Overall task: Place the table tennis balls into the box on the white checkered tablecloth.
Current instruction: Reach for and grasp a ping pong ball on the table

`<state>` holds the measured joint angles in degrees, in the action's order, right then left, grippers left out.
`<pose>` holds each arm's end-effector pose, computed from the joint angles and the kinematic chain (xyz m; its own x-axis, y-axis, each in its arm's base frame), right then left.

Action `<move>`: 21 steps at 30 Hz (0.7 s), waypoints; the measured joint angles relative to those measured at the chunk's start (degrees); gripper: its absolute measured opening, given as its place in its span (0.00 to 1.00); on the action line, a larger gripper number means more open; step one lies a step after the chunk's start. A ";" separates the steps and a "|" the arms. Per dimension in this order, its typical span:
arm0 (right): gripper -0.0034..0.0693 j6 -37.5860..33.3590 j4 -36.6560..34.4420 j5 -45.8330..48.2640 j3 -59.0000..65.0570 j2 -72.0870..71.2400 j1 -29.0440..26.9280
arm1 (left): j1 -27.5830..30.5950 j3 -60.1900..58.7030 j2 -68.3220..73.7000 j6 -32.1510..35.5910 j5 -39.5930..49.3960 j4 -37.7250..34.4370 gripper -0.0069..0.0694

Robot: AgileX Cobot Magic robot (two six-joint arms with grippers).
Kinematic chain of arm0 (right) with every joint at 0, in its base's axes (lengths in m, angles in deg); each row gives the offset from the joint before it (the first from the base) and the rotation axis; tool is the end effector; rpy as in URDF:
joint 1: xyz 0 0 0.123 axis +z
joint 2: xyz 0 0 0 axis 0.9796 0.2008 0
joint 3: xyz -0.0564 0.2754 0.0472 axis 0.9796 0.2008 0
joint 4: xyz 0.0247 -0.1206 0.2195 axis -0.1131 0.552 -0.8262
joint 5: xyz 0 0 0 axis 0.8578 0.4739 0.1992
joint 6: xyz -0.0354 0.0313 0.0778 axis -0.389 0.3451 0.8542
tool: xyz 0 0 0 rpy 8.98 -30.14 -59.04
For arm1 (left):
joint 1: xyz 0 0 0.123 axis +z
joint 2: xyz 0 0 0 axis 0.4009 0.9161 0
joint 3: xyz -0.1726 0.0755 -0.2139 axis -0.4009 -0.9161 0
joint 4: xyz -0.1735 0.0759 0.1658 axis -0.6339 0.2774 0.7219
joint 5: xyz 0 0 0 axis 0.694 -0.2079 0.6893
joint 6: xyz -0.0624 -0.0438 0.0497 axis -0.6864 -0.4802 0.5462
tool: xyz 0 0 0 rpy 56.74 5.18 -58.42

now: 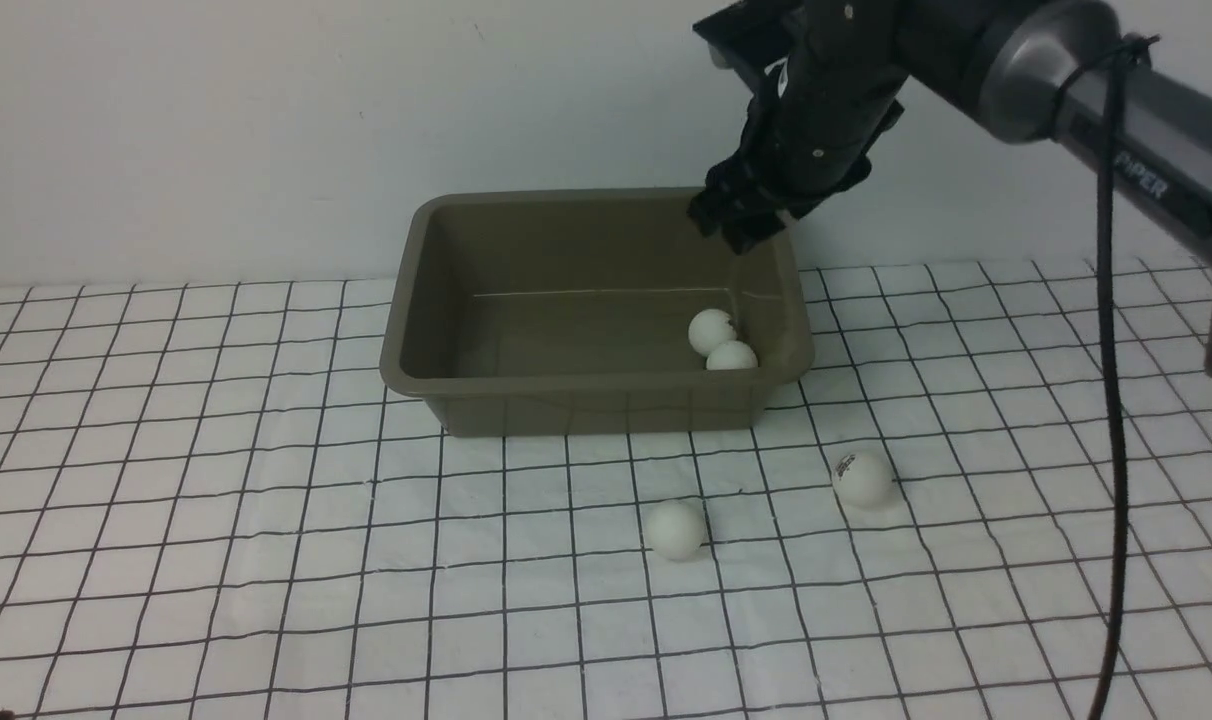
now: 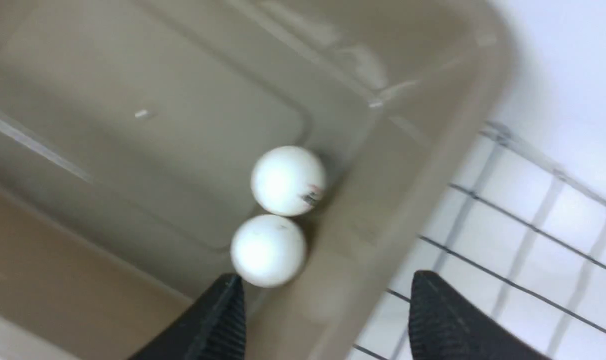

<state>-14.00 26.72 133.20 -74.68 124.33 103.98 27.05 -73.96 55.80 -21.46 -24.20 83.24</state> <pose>0.4391 0.2000 0.2946 -0.7522 -0.5219 -0.4022 -0.5078 0.8482 -0.1510 0.0524 0.0021 0.1704 -0.3057 0.0755 -0.9491 -0.0204 0.9961 0.0858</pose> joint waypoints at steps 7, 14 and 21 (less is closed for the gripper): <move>0.61 1.19 -1.76 0.28 5.20 -4.74 -2.08 | 0.00 0.00 0.00 0.00 0.00 0.00 0.09; 0.61 0.71 -1.76 0.22 23.91 -14.70 -5.52 | 0.00 0.00 0.00 0.00 0.00 0.00 0.09; 0.61 -0.18 -4.83 -6.56 41.30 -19.19 -5.70 | 0.00 0.00 0.00 0.00 0.00 0.00 0.09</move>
<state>-14.18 21.89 126.64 -33.38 105.15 98.28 27.05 -73.96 55.80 -21.46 -24.20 83.24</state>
